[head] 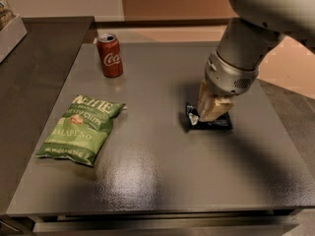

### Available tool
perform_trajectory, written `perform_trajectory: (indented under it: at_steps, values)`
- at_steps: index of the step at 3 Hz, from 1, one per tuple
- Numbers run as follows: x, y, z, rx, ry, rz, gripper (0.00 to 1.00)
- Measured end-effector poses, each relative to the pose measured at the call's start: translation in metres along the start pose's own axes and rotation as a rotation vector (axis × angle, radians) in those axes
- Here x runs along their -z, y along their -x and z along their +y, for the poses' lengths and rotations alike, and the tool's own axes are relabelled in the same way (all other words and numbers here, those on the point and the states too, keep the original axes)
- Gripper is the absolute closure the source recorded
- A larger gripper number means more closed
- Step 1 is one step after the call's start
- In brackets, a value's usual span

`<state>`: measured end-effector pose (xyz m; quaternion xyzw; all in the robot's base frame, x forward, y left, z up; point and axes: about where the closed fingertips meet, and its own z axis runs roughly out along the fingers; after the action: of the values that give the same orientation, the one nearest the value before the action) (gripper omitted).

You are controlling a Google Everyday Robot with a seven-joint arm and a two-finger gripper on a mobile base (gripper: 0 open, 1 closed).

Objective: Move rxbar blueberry near green jalapeno chip bag

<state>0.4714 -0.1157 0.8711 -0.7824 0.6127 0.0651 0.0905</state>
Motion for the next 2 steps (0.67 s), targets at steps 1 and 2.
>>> perform_trajectory:
  at_steps: [1,2]
  values:
    - [0.002,0.035,-0.012,0.003,-0.015,-0.035,1.0]
    - [-0.005,0.061,-0.018,0.013,-0.006,-0.06,1.0]
